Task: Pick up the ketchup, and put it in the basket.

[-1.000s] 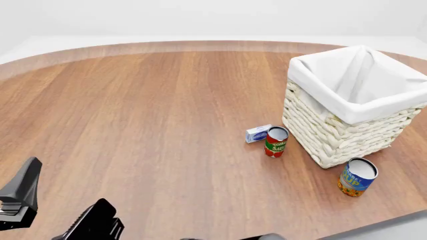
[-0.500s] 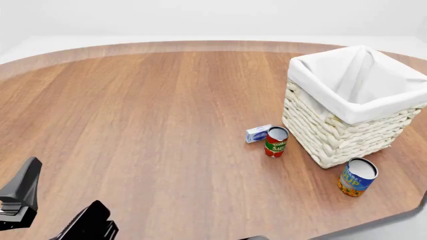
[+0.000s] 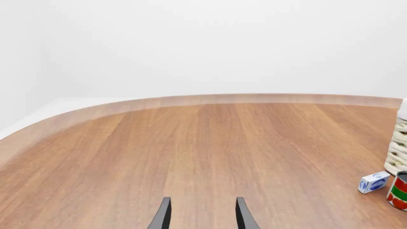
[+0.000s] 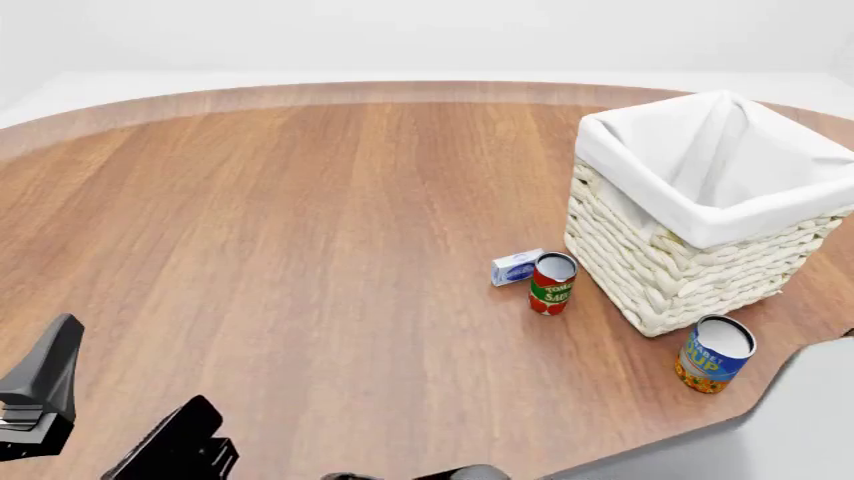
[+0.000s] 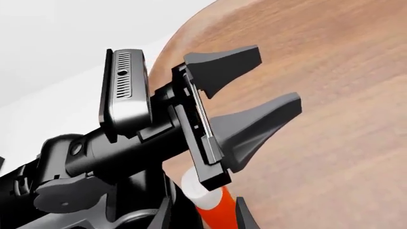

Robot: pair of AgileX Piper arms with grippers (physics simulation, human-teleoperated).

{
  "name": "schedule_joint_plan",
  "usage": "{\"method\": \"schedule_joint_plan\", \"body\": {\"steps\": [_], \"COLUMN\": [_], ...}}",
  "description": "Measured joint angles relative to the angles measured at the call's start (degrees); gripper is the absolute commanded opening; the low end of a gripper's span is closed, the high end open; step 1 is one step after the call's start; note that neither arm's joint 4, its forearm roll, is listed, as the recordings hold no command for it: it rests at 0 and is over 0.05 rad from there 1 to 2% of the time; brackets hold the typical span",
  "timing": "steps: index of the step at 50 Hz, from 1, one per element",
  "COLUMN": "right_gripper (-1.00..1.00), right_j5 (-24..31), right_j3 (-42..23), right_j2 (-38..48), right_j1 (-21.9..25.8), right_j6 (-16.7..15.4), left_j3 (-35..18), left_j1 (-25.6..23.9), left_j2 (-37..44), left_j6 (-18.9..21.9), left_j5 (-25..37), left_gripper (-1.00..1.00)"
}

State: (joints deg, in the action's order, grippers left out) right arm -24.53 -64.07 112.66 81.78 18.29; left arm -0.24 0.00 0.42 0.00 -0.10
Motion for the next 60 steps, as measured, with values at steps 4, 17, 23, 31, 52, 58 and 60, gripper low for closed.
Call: {"method": "schedule_joint_plan", "body": {"steps": [4,17,23,31,52,58,60], "right_gripper": [1.0,1.0,1.0,1.0,-1.0,-1.0,-1.0], "right_j5": [0.1,0.5,0.7,0.9,0.8,0.6,0.5], "right_j3": [-0.6,-2.4,-3.1,-3.9,-4.9,-4.9,-4.8], "right_j2": [0.6,2.5,3.4,4.3,5.9,5.9,5.9], "right_j1": [-0.1,0.4,0.2,-0.2,-1.0,-1.2,-1.3], "right_j6": [0.1,0.8,0.9,0.9,1.0,0.8,0.8], "left_j3": [0.0,0.0,0.0,0.0,0.0,0.0,0.0], "left_j1": [0.0,0.0,0.0,0.0,0.0,0.0,0.0], "left_j2": [0.0,0.0,0.0,0.0,0.0,0.0,0.0], "left_j6": [0.0,0.0,0.0,0.0,0.0,0.0,0.0], "left_j5": [0.0,0.0,0.0,0.0,0.0,0.0,0.0], "left_gripper": [1.0,1.0,1.0,1.0,1.0,1.0,1.0]}}
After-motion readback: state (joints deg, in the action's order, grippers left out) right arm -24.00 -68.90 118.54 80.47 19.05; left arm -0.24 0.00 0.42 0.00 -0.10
